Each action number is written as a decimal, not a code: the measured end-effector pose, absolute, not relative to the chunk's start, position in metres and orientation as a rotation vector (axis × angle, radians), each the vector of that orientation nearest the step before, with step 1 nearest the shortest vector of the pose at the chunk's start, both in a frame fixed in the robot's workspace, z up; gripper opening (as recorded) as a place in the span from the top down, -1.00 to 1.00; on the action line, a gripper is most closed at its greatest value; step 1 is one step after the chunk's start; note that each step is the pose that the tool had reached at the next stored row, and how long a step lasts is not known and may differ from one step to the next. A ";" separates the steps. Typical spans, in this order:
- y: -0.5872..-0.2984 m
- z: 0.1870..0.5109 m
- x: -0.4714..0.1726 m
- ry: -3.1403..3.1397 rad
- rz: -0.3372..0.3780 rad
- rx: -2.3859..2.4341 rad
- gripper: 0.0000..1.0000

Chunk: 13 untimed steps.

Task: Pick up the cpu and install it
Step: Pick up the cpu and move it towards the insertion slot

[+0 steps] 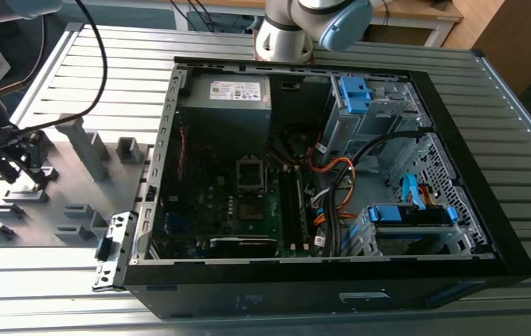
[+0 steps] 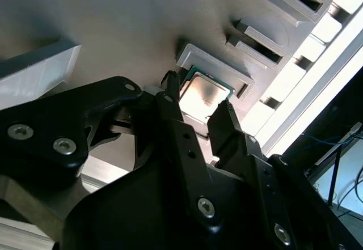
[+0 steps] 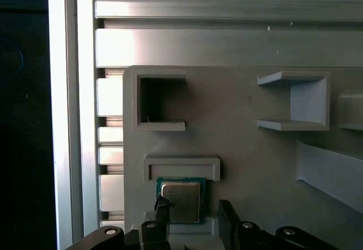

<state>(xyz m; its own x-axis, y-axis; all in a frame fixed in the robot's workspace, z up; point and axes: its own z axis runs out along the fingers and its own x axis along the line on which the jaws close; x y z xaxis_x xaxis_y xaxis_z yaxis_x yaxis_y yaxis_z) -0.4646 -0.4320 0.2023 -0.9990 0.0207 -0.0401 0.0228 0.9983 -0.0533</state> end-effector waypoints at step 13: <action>-0.431 0.200 -0.465 3.100 -0.083 0.044 -0.09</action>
